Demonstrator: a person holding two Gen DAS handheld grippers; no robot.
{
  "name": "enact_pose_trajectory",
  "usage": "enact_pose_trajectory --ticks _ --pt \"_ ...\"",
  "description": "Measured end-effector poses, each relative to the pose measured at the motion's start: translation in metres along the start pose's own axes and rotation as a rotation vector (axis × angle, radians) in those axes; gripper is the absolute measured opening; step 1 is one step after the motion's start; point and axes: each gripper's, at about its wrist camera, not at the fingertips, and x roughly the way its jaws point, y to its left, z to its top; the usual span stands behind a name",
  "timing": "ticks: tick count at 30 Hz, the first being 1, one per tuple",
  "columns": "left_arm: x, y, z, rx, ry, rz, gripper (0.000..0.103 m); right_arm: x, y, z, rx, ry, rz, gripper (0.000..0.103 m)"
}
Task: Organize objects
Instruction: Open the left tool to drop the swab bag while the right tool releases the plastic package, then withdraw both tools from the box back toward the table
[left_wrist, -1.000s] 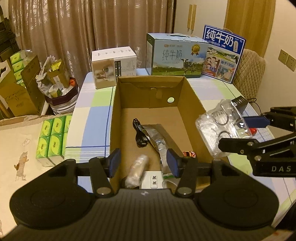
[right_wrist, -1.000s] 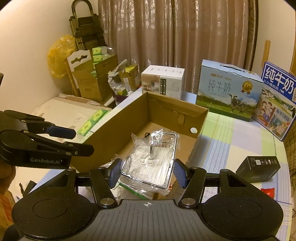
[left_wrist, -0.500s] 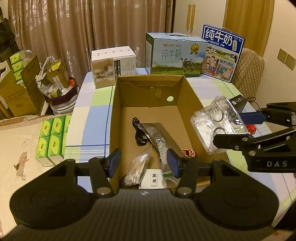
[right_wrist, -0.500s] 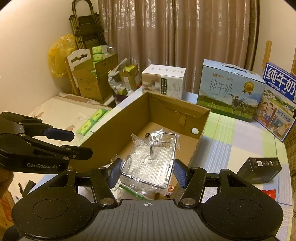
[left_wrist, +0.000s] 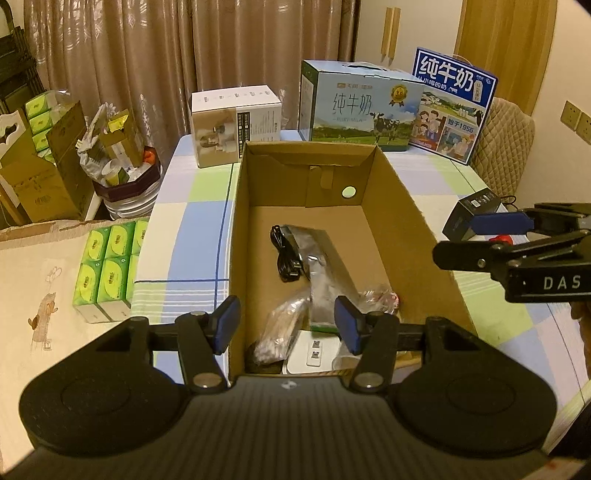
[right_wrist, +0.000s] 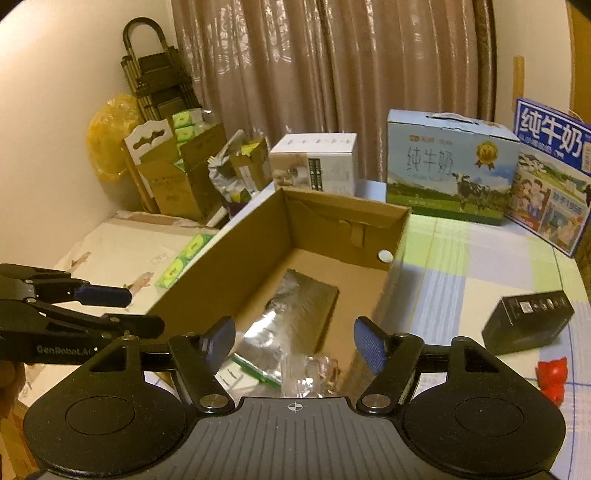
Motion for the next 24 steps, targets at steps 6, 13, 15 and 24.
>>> enact_pose_trajectory --ticks 6,13,15,24 --pt "-0.007 -0.008 -0.005 -0.006 -0.005 -0.010 0.052 -0.022 -0.005 -0.014 -0.011 0.001 -0.015 0.068" --pt "-0.026 -0.024 -0.014 -0.034 -0.022 -0.034 0.059 -0.058 -0.009 -0.029 0.005 -0.021 -0.034 0.068" --pt "-0.034 -0.030 -0.017 -0.033 -0.027 -0.042 0.061 -0.067 -0.010 -0.032 0.006 -0.028 -0.039 0.068" --pt "-0.066 -0.061 -0.022 -0.031 -0.078 -0.066 0.082 -0.107 -0.027 -0.050 0.029 -0.053 -0.068 0.068"
